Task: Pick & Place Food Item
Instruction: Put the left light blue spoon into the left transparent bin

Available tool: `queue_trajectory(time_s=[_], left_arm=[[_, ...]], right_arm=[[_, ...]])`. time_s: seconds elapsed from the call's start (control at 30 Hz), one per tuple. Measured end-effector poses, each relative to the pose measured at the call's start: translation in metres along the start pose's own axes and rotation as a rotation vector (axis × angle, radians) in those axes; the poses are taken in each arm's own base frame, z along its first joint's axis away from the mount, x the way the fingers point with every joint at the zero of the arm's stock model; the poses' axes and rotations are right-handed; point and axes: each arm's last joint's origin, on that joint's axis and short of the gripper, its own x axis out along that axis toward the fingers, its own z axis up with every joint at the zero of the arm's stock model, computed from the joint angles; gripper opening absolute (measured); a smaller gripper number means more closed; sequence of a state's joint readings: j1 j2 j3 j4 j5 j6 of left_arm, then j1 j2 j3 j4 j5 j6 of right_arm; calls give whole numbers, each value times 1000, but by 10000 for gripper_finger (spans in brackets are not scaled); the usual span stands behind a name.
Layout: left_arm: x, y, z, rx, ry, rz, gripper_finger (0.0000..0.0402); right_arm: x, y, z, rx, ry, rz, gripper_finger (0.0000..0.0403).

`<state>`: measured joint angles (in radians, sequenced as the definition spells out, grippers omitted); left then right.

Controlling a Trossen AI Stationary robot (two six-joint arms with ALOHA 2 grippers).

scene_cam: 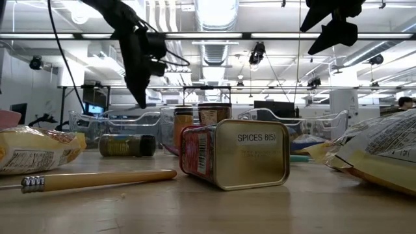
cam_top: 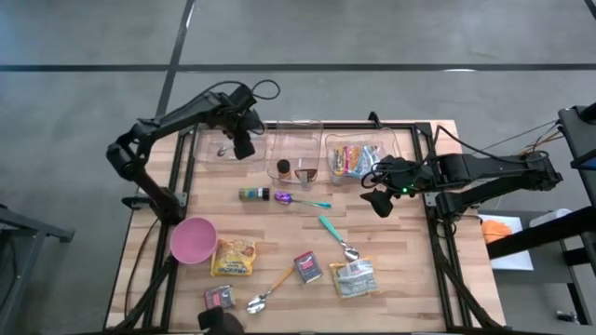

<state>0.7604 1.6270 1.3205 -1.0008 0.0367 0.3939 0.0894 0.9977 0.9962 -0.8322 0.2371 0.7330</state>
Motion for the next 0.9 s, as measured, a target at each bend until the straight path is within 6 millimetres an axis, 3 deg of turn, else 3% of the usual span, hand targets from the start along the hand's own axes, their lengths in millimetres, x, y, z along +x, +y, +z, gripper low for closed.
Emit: queue_trajectory(time_s=[0.27,0.67,0.9], left_arm=[[16,4,-1,2,36,-99,48],[57,6,1,-20,163,-176,48],[64,2,-1,-53,191,-207,48]], right_arm=[[0,0,0,1,-1,1,333],[0,0,0,25,-1,3,333],[0,0,0,28,-1,3,333]])
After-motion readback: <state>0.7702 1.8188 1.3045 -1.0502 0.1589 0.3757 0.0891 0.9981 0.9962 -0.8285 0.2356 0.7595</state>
